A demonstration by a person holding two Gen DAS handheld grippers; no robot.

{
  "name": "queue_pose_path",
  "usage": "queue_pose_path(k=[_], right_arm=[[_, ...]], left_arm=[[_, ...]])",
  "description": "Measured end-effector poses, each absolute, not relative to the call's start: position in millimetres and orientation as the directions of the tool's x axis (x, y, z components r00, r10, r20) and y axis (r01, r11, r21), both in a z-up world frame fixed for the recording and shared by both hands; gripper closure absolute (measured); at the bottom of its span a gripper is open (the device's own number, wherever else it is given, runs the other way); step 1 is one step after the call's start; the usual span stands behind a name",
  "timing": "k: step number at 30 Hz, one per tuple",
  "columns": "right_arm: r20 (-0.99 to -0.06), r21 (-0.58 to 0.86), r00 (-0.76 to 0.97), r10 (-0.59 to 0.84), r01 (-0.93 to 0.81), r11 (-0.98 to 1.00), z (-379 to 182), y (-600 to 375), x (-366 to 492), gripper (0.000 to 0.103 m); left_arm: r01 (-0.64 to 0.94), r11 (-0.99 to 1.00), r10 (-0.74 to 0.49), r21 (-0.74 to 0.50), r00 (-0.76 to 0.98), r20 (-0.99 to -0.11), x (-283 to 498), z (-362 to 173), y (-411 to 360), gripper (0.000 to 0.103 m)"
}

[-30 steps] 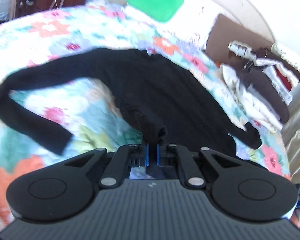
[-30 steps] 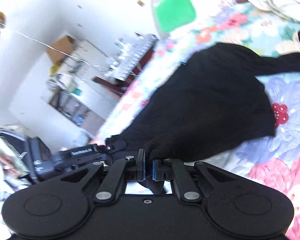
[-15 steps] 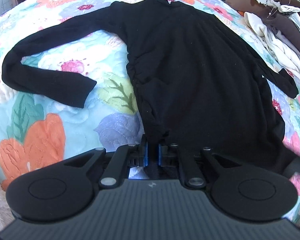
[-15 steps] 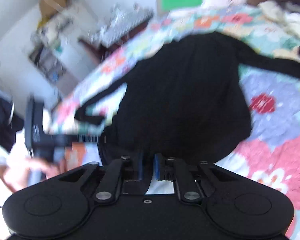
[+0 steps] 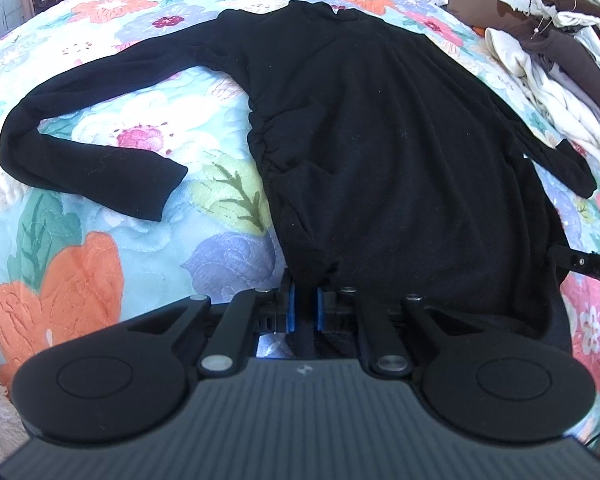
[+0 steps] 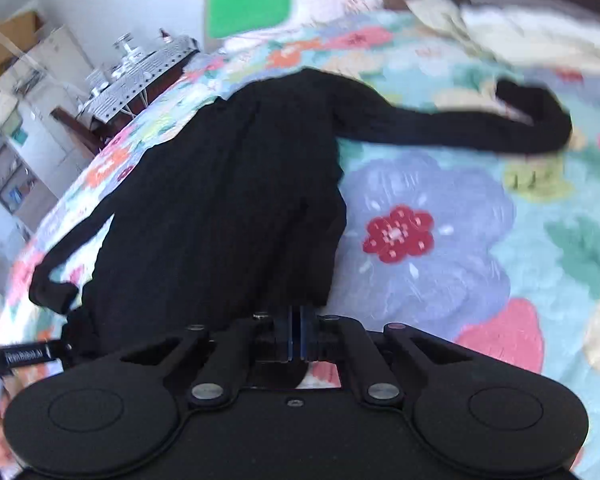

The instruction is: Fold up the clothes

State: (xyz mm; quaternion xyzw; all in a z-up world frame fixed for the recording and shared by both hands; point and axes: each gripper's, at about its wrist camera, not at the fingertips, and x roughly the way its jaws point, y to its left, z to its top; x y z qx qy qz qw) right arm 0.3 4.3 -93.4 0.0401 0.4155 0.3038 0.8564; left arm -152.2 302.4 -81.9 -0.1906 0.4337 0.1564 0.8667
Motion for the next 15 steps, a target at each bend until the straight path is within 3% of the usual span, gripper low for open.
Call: queue_pose_path(k=[5,9,13,15], right_arm=[[-0.695,0.102,0.648,0.312,-0.340,0.935,-81,-17,-2,0.099],[-0.753,0.085,0.603,0.263,-0.307,0.948,-95,-18,4,0.099],[-0.753,0.002,0.626,0.204,-0.309,0.951,-97,-8,2,0.099],[-0.754,0.048,0.621,0.216,-0.275,0.960,-95,-16,2,0.098]], left_arm=[[-0.436,0.875,0.094,-0.211,0.579,-0.810,-152,-82,305,0.094],[-0.436,0.876,0.095,-0.205,0.574,-0.813,-151,-82,304,0.094],[-0.443,0.862,0.060,-0.246,0.571,-0.818,-153,-79,311,0.091],[-0.453,0.846,0.029,-0.283,0.568,-0.822,-155,-74,319,0.078]])
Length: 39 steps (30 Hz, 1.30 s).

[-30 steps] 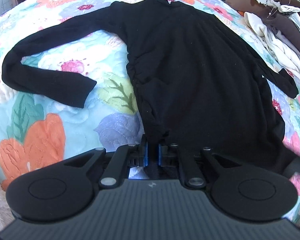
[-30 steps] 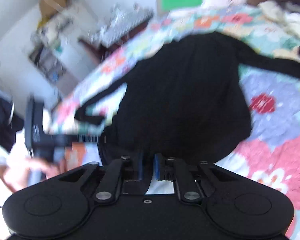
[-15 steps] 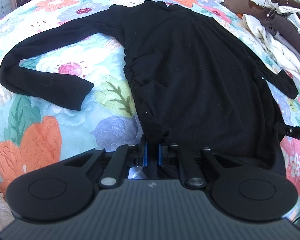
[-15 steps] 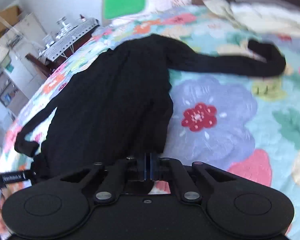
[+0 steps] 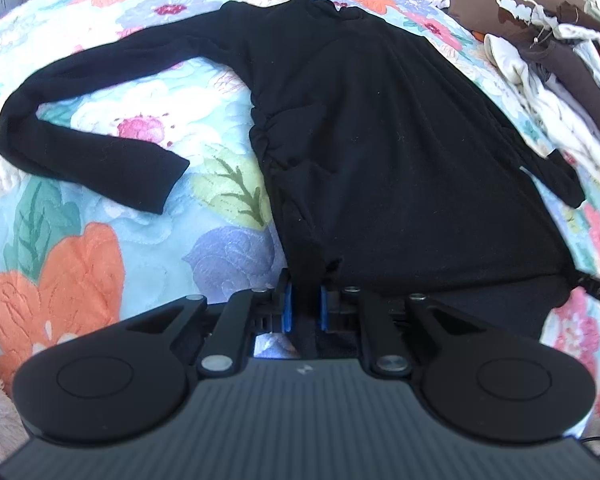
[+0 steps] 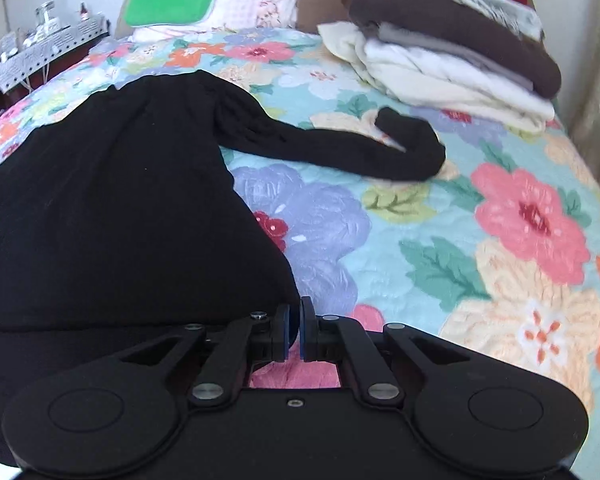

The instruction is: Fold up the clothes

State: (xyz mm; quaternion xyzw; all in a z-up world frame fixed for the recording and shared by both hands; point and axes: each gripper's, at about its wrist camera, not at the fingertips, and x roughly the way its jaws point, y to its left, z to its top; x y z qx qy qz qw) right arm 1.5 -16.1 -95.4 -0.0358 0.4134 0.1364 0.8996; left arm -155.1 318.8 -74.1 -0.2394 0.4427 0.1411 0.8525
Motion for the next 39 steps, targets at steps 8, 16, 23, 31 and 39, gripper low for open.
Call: queue_pose_path(k=[8,16,23,31,39], right_arm=[[-0.634,0.112,0.717,0.291,-0.287,0.951,-50,-6,-23,0.079],[-0.616,0.322,0.440,0.653,-0.616,0.719,-27,127,-37,0.076],[-0.663,0.254,0.279,0.695,-0.788,0.560,-4,249,-66,0.075],[-0.701,0.147,0.293,0.650,-0.833,0.534,1,315,-51,0.062],[-0.892,-0.001,0.239,0.383,-0.849,0.528,-26,367,-12,0.062]], left_arm=[[-0.504,0.812,0.101,-0.294,0.619,-0.779,-183,-5,403,0.056],[-0.518,0.850,0.235,-0.101,0.543,-0.806,-189,24,510,0.050],[-0.370,0.928,0.144,-0.047,0.470,-0.871,-175,1,551,0.050],[-0.222,0.972,0.030,-0.071,0.420,-0.907,-155,-48,545,0.036],[-0.291,0.956,0.106,-0.026,0.431,-0.896,-147,-85,562,0.059]])
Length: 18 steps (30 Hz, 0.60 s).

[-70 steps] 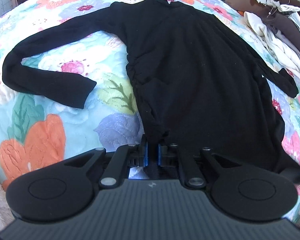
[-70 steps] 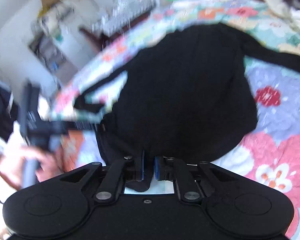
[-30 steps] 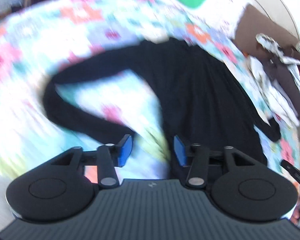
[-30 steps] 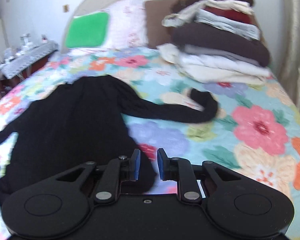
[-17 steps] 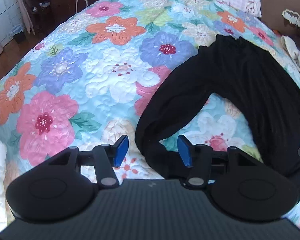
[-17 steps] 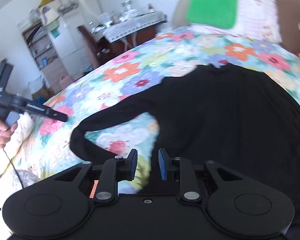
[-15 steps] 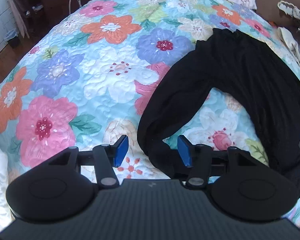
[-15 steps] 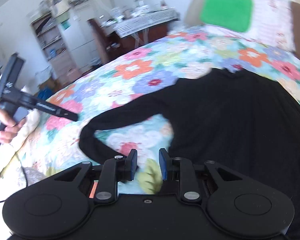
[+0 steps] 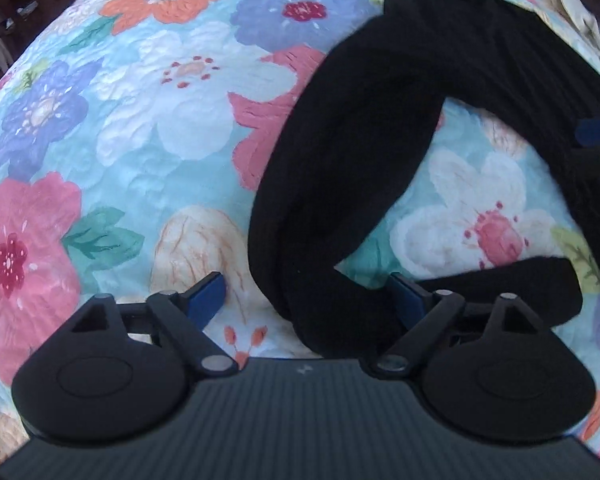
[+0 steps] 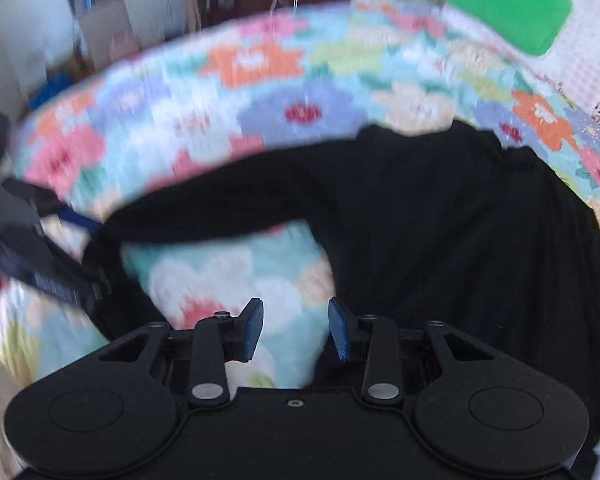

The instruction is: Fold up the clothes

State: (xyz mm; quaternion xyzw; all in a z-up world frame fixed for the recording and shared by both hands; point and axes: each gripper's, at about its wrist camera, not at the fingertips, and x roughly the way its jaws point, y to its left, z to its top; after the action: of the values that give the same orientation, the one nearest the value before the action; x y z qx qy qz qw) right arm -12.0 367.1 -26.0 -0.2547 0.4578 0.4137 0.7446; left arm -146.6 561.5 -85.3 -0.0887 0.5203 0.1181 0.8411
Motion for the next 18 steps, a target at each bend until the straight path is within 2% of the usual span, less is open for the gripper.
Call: queue_pose_path(k=[2,5,8,12,13,15,18], right_arm=[[-0.942,-0.062,0.208,0.262,-0.878,0.475,-9,362,-16,0.062],[-0.971,-0.126,0.192,0.140,-0.915,0.383,24,341,-24,0.062],[-0.978,-0.096,0.164,0.127,-0.901,0.422,48,323,-15,0.060],[-0.928,0.022,0.151,0.341,-0.891,0.453,39,317,3,0.057],[-0.906,0.055,0.147,0.396,-0.888,0.457,30,317,5,0.057],[-0.844,0.107,0.178,0.507,-0.869,0.483,6,318,8,0.057],[-0.818,0.140,0.193,0.542,-0.848,0.512,-34,334,10,0.057]], left_arm=[[-0.282,0.959,0.162,0.030,0.458,-0.874,-148,-79,560,0.093],[-0.345,0.932,0.285,0.108,0.517,-0.807,-150,-57,563,0.094],[-0.445,0.877,0.437,0.179,0.589,-0.680,-157,-17,565,0.094],[-0.548,0.806,0.578,0.223,0.647,-0.498,-186,30,554,0.094],[-0.550,0.795,0.598,0.257,0.640,-0.482,-190,33,551,0.093],[-0.530,0.784,0.616,0.323,0.607,-0.502,-193,27,550,0.085],[-0.434,0.796,0.605,0.421,0.552,-0.574,-191,-6,559,0.083]])
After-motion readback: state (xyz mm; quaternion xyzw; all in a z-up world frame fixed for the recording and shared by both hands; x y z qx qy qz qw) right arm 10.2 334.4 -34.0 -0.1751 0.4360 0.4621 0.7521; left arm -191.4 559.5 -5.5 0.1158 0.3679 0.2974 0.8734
